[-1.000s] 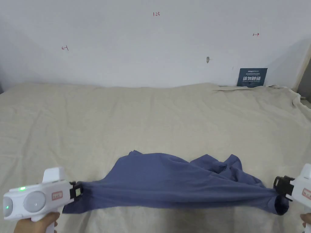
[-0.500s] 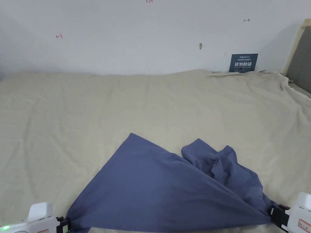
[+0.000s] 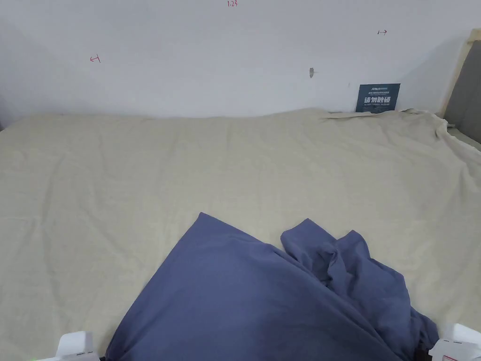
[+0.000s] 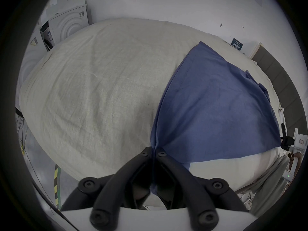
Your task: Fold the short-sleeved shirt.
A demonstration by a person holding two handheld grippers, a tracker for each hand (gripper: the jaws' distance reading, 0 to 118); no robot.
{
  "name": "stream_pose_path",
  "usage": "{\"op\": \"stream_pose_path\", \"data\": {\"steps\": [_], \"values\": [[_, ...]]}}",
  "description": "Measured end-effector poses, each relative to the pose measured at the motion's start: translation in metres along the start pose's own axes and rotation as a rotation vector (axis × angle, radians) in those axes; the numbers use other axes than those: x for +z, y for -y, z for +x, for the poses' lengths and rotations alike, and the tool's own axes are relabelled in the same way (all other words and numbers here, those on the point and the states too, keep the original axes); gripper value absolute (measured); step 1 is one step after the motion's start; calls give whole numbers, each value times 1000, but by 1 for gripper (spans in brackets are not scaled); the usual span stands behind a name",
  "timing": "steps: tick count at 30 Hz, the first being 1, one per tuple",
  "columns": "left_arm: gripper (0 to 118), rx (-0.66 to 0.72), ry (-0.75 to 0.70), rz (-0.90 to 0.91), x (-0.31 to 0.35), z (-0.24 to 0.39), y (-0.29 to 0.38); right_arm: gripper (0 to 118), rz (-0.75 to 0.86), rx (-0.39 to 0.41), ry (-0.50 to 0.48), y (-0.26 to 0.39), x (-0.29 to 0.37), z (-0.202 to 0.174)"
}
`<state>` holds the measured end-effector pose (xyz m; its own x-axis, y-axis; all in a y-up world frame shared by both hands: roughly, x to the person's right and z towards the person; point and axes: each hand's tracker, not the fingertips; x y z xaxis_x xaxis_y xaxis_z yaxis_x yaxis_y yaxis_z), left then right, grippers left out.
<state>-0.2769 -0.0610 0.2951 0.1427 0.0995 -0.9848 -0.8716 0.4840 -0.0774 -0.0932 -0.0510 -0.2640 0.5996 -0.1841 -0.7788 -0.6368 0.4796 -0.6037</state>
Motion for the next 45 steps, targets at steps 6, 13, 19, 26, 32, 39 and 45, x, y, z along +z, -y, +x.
{"op": "stream_pose_path", "data": {"steps": [6,13,19,26,32,39,45], "values": [[114,-82,-34,83,36,26,-16,86,135,71,5,-19,35,-7],[115,-110,49,363,98,54,-56,88,385,129,-65,-46,118,-27],[114,-146,110,526,143,90,-86,88,583,181,-91,-55,170,-38],[54,-178,133,686,154,121,-93,56,739,259,-51,-44,197,-52],[0,-177,233,689,142,134,-101,0,814,298,-47,-36,202,-61],[0,-189,251,603,107,151,-139,0,812,297,-42,-51,194,-69],[0,-211,265,513,45,163,-199,0,782,293,-30,-77,169,-67]]}}
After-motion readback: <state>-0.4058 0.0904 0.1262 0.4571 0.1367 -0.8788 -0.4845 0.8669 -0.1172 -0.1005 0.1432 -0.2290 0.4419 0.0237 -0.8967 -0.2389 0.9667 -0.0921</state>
